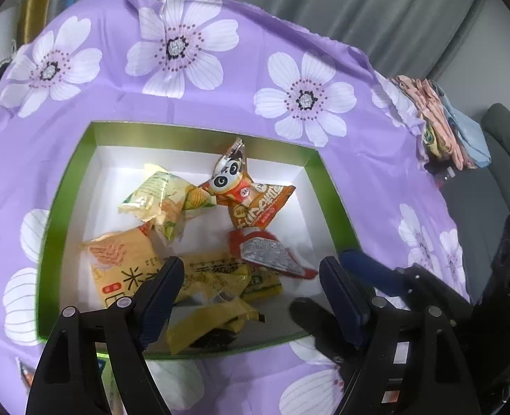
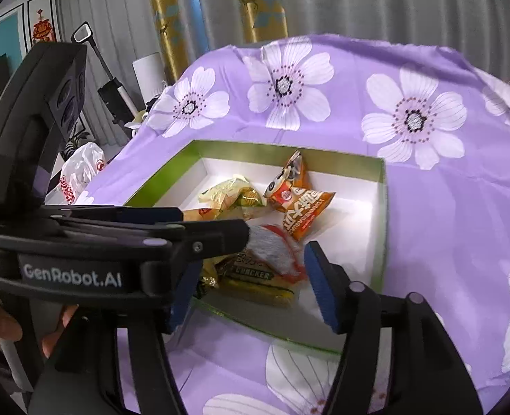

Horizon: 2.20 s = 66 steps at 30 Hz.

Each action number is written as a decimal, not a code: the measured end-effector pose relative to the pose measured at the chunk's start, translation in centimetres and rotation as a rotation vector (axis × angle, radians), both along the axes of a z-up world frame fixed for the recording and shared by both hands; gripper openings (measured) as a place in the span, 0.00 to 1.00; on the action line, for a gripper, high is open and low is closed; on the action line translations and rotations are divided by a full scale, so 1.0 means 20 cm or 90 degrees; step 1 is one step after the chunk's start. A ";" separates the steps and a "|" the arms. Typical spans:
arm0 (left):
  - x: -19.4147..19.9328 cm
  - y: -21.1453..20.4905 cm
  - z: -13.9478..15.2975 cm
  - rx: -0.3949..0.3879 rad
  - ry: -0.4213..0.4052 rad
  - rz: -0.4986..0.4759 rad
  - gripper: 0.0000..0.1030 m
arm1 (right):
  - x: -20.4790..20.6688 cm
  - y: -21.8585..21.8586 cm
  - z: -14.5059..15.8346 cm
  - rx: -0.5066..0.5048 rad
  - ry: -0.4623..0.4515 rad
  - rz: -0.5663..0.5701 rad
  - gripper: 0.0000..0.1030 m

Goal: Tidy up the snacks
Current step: 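Carry the red-and-white packet into the box and open the left tool, then move the left tool to the white peanut bag with red edge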

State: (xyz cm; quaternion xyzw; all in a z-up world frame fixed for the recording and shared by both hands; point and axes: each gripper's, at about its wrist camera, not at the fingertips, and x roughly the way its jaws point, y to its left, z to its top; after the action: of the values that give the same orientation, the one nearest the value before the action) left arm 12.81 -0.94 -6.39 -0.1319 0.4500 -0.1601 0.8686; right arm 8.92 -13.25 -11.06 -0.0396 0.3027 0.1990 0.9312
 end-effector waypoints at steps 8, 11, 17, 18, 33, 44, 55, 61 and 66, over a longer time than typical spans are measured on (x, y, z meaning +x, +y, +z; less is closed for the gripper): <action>-0.17 0.03 0.13 0.023 -0.047 0.000 0.91 | -0.21 -0.01 0.09 -0.033 -0.046 -0.028 0.76; -0.25 0.04 0.16 0.025 -0.054 -0.006 0.94 | -0.28 -0.02 0.12 -0.042 -0.054 -0.042 0.84; -0.39 0.13 0.18 0.010 -0.049 0.008 0.94 | -0.40 -0.05 0.15 -0.038 -0.056 -0.059 0.89; -0.43 0.15 0.19 0.007 -0.054 0.015 0.94 | -0.43 -0.05 0.16 -0.037 -0.058 -0.060 0.89; -0.70 0.30 0.20 0.009 -0.056 0.054 0.95 | -0.65 0.02 0.24 -0.055 -0.096 -0.053 0.94; -0.78 0.42 0.16 -0.002 -0.049 0.084 0.95 | -0.68 0.05 0.19 -0.053 -0.072 -0.036 0.94; -0.79 0.69 0.01 -0.007 -0.005 0.178 0.95 | -0.61 0.16 0.01 -0.043 0.008 0.004 0.94; -0.78 0.74 -0.09 -0.025 0.023 0.189 0.95 | -0.60 0.24 -0.09 -0.022 0.043 0.059 0.94; -0.78 0.75 -0.16 -0.002 0.035 0.196 0.95 | -0.57 0.34 -0.20 -0.010 0.081 0.114 0.94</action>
State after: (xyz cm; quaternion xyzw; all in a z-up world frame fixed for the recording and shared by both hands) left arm -2.81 14.13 -9.65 -0.2048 0.4481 -0.0223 0.8699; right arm -2.52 -6.53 -15.11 -0.0608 0.3579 0.2809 0.8884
